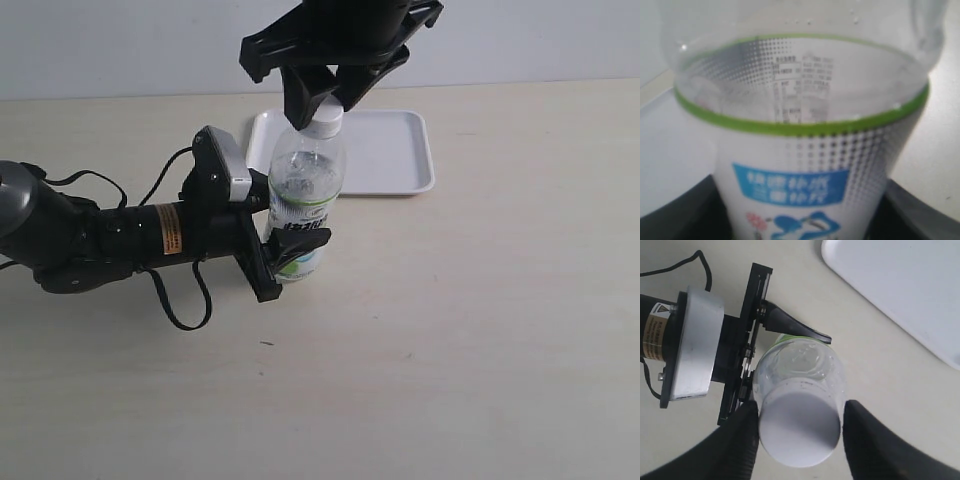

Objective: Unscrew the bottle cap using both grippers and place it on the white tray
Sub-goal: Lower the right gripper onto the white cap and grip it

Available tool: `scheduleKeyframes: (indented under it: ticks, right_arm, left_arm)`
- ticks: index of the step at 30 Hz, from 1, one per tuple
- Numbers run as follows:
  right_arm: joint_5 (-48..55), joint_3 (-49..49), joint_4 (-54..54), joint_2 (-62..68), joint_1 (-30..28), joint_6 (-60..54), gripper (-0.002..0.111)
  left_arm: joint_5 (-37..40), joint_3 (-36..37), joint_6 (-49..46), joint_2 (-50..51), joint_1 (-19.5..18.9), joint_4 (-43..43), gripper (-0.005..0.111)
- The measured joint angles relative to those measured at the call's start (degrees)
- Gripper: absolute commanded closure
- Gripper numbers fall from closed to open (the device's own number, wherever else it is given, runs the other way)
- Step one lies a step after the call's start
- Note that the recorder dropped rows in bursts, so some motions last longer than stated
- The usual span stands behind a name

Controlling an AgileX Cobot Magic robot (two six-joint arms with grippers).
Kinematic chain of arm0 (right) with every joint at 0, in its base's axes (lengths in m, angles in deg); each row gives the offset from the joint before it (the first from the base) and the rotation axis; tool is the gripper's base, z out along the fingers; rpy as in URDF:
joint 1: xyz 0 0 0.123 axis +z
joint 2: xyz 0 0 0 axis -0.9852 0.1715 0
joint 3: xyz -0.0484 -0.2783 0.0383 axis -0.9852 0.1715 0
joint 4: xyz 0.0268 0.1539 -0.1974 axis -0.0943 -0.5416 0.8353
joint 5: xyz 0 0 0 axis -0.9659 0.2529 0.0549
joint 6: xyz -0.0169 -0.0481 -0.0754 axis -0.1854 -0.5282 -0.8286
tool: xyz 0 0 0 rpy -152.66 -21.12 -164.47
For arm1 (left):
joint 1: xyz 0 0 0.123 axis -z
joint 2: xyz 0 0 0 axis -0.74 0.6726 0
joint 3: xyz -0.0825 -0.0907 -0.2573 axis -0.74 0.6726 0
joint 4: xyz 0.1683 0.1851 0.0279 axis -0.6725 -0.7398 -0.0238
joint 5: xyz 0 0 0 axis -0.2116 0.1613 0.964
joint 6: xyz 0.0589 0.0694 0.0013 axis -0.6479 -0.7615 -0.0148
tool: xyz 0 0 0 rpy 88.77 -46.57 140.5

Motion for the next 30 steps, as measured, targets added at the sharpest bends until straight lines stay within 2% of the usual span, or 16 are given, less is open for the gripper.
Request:
scheduleKeyframes:
  ticks: [5,15,23,30]
  right_arm:
    - [0.04,0.0,0.0,0.0,0.1,0.09,0.067]
    - [0.4,-0.18,0.0,0.0,0.1,0.55,0.108]
    - [0.4,-0.18,0.0,0.0,0.1,-2.73,0.108]
    - [0.4,-0.18,0.0,0.0,0.1,-13.03,0.108]
  left_arm:
    - [0.0,0.0,0.0,0.0,0.0,0.0,0.107]
    - [0.0,0.0,0.0,-0.09,0.0,0.0,0.107]
    - [0.0,0.0,0.67,-0.09,0.0,0.0,0.107]
    - [0.0,0.0,1.1,-0.09,0.0,0.0,0.107]
